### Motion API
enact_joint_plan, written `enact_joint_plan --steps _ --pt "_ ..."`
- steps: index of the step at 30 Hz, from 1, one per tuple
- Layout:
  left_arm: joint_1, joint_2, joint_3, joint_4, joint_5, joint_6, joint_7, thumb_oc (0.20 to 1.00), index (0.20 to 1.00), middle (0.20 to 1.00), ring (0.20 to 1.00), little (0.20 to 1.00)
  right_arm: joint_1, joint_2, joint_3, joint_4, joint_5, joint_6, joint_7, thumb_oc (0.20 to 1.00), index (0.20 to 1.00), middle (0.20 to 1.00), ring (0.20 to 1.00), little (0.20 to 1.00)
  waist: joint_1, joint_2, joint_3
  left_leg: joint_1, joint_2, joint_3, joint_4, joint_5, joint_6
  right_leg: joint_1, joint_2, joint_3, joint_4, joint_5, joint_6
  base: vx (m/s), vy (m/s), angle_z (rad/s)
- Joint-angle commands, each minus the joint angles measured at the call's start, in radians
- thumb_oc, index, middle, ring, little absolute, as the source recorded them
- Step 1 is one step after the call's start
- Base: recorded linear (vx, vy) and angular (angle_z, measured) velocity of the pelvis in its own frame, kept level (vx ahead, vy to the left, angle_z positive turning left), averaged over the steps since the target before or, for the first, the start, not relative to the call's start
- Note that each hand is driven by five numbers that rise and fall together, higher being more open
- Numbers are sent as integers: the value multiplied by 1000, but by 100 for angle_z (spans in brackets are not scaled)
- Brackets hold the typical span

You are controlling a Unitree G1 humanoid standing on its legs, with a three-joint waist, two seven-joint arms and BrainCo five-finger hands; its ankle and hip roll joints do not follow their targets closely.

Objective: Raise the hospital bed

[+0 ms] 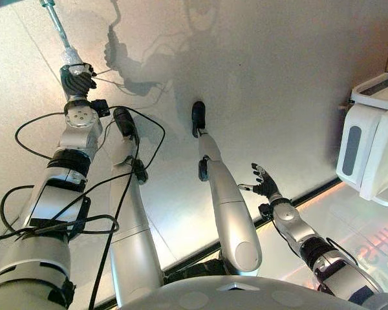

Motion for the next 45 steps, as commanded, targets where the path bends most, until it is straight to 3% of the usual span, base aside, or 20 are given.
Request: enact_joint_plan --steps 1,4,5,6,7,22,27,28,29,31,32,33,34,37,44,45 --pt "50 18 -30 -55 42 6 -10 200 200 200 200 200 19 -52 11 -7 17 -2 -13 1000 1000 1000 1000 1000 23 -46 18 72 -18 -15 5 -74 -72 6 -48 27 19 -6 57 -20 -58 0" --pt "54 21 -28 -57 53 8 -8 238 238 238 238 238 23 -57 8 -13 15 -2 -13 1000 1000 1000 1000 1000 23 -42 18 77 -20 -16 -7 -67 -73 3 -47 25 23 -6 55 -15 -25 1" --pt "58 18 -25 -60 55 8 -6 448 448 448 448 448 24 -57 5 -11 15 -4 -12 1000 1000 1000 1000 1000 22 -37 18 80 -21 -16 -14 -64 -73 0 -46 26 26 -6 53 0 0 0" --pt "58 18 -25 -60 55 8 -6 448 448 448 448 448 24 -57 5 -11 15 -4 -12 1000 1000 1000 1000 1000 22 -37 18 80 -21 -16 -14 -64 -73 0 -46 26 26 -6 53 -25 -33 -1" --pt "65 20 -24 -61 51 7 -8 1000 1000 1000 1000 1000 27 -61 3 -17 15 -3 -10 1000 1000 1000 1000 1000 22 -34 18 82 -22 -15 -19 -58 -74 -2 -45 26 26 -5 53 0 0 0" --pt "111 -10 -8 -83 53 5 -14 1000 1000 1000 1000 1000 41 -52 -3 0 10 6 -8 1000 1000 1000 1000 1000 33 -11 18 132 -33 -22 -72 -18 -81 17 -46 16 71 -24 37 -19 -35 1" --pt "273 -91 -2 -66 105 23 -87 1000 1000 1000 1000 1000 40 -37 -39 66 2 28 -1 1000 1000 1000 1000 1000 70 42 18 293 -50 -30 -150 16 -84 136 -47 7 130 -67 17 -27 -64 12" --pt "273 -91 -2 -66 105 23 -87 1000 1000 1000 1000 1000 40 -37 -39 66 2 28 -1 1000 1000 1000 1000 1000 70 42 18 293 -50 -30 -150 16 -84 136 -47 7 130 -67 17 -63 -51 9" --pt "344 -121 12 -48 125 28 -115 1000 1000 1000 1000 1000 29 -36 -62 83 -9 37 2 1000 1000 1000 1000 1000 81 58 18 334 -54 -27 -189 60 -80 168 -52 -2 131 -50 10 -51 -49 9" --pt "377 -138 23 -15 137 35 -128 1000 1000 1000 1000 1000 27 -34 -75 102 -11 41 4 1000 1000 1000 1000 1000 90 67 18 375 -55 -29 -204 63 -82 204 -51 -7 130 -56 8 -6 -45 7" --pt "445 -161 26 54 209 49 -161 1000 1000 1000 1000 1000 26 -30 -102 134 -17 45 10 1000 1000 1000 1000 1000 104 77 18 470 -50 -32 -242 70 -86 287 -47 -20 127 -66 6 30 -29 5" --pt "445 -161 26 54 209 49 -161 1000 1000 1000 1000 1000 26 -30 -102 134 -17 45 10 1000 1000 1000 1000 1000 103 77 18 471 -51 -32 -242 70 -86 288 -47 -20 127 -66 6 71 -62 8" --pt "503 -197 58 157 254 66 -195 1000 1000 1000 1000 1000 26 -26 -123 180 -28 56 24 1000 1000 1000 1000 1000 121 85 18 582 -40 -32 -285 78 -94 390 -39 -36 116 -79 5 73 -53 8" --pt "589 -230 96 230 299 72 -236 1000 1000 1000 1000 1000 39 -27 -158 225 -52 70 45 1000 1000 1000 1000 1000 146 98 12 751 -27 -35 -348 84 -101 543 -27 -58 92 -90 7 113 -74 5" --pt "752 -295 132 306 377 72 -318 1000 1000 1000 1000 1000 96 -3 -256 373 -44 94 85 1000 1000 1000 1000 1000 184 164 -138 950 -8 -60 -441 102 -115 725 -9 -96 55 -122 8 114 -45 8" --pt "752 -295 132 306 377 72 -318 1000 1000 1000 1000 1000 96 -3 -256 373 -44 94 85 1000 1000 1000 1000 1000 184 164 -137 952 -7 -60 -442 102 -115 727 -9 -96 54 -122 8 95 -35 5"
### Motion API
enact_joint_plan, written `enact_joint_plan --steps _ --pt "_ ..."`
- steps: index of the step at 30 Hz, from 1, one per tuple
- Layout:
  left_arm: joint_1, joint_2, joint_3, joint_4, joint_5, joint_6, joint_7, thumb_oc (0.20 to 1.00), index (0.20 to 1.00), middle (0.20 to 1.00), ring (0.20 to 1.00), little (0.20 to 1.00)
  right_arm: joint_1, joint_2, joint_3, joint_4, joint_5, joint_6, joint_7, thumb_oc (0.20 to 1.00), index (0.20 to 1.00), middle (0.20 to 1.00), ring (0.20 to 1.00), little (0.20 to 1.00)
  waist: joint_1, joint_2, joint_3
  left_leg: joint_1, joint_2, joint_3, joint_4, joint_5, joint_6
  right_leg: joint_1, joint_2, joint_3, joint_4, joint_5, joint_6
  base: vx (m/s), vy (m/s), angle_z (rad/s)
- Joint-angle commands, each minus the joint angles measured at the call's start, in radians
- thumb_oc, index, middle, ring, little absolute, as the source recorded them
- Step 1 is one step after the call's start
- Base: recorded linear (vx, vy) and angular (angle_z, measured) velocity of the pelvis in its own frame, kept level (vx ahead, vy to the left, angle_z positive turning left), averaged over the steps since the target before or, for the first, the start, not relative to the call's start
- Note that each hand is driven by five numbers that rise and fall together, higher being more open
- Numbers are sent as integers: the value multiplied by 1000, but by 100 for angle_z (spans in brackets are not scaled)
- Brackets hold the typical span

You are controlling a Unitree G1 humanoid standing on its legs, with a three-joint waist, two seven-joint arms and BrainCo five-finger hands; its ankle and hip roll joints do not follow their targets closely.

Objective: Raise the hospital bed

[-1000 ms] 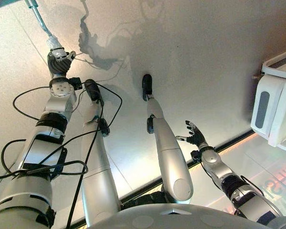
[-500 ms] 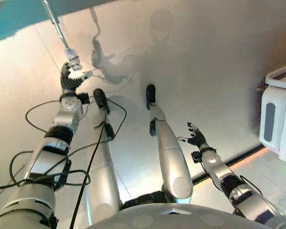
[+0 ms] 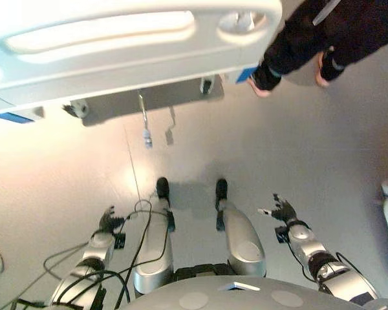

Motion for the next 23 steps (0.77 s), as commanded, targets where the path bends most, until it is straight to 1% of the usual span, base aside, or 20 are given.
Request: enact_joint_plan --steps 1,2,3,4,5,6,7,10,11,12,16,19,20,23 --pt "-8 -25 5 43 61 -8 -38 1000 1000 1000 1000 1000 22 -37 -38 14 12 25 16 1000 1000 1000 1000 1000 -6 19 -61 36 28 -46 38 -35 -35 4 12 -21 86 -7 54 37 -13 9" --pt "-8 -25 5 43 61 -8 -38 1000 1000 1000 1000 1000 22 -37 -38 14 12 25 16 1000 1000 1000 1000 1000 -6 19 -61 37 28 -46 38 -35 -35 4 12 -21 86 -7 54 130 -61 12" --pt "14 -41 -1 63 99 -6 -48 1000 1000 1000 1000 1000 31 -28 -58 53 17 35 30 1000 1000 1000 1000 1000 5 29 -127 105 36 -47 -2 -32 -36 74 17 -32 43 -1 58 94 -48 9" --pt "14 -41 -1 63 99 -6 -48 1000 1000 1000 1000 1000 32 -28 -58 53 17 35 30 1000 1000 1000 1000 1000 5 30 -127 107 36 -47 -4 -32 -36 76 17 -32 42 -1 58 157 -79 8" --pt "21 -50 -16 68 130 -7 -54 1000 1000 1000 1000 1000 39 -16 -63 63 22 43 43 1000 1000 1000 1000 1000 13 33 -175 152 40 -49 -30 -31 -37 123 19 -37 12 3 62 91 -43 5" --pt "24 -52 -21 73 147 -8 -55 1000 1000 1000 1000 1000 43 -12 -61 65 16 45 46 1000 1000 1000 1000 1000 14 32 -193 175 41 -46 -41 -31 -38 144 21 -37 4 4 63 91 -43 5" --pt "24 -52 -21 73 147 -8 -55 1000 1000 1000 1000 1000 43 -12 -61 65 16 45 46 1000 1000 1000 1000 1000 14 32 -193 175 41 -46 -41 -31 -38 145 21 -37 4 4 63 53 -23 3" --pt "32 -67 -35 69 161 -10 -56 1000 1000 1000 1000 1000 75 12 -60 87 7 53 58 1000 1000 1000 1000 1000 16 34 -269 248 51 -43 -104 -16 -48 211 28 -55 -16 -6 65 88 -15 3" --pt "33 -67 -35 69 161 -10 -56 1000 1000 1000 1000 1000 76 12 -60 87 7 53 58 1000 1000 1000 1000 1000 16 34 -268 250 51 -43 -107 -15 -48 213 29 -55 -16 -6 65 52 0 6" --pt "29 -79 -50 66 161 -10 -59 1000 1000 1000 1000 1000 86 23 -59 102 6 56 59 1000 1000 1000 1000 1000 15 34 -293 267 54 -54 -130 -3 -56 233 31 -66 -19 -12 64 19 11 4" --pt "22 -93 -68 61 168 -16 -57 1000 1000 1000 1000 1000 107 43 -58 109 10 60 63 1000 1000 1000 1000 1000 11 30 -319 271 57 -61 -130 -1 -60 258 37 -82 -15 -21 60 10 4 16" --pt "20 -104 -76 63 165 -18 -56 1000 1000 1000 1000 1000 114 52 -55 118 14 60 63 1000 1000 1000 1000 1000 9 29 -333 269 53 -66 -130 -3 -62 265 36 -94 -29 -19 58 7 5 5" --pt "19 -110 -81 64 171 -17 -55 1000 1000 1000 1000 1000 122 55 -56 127 14 63 60 1000 1000 1000 1000 1000 10 27 -347 275 50 -66 -130 -10 -61 279 33 -96 -51 -12 59 35 4 6" --pt "23 -112 -88 65 176 -19 -61 1000 1000 1000 1000 1000 123 58 -53 135 8 66 62 1000 1000 1000 1000 1000 13 27 -357 279 47 -59 -130 -12 -61 290 26 -100 -60 -6 61 18 6 4"
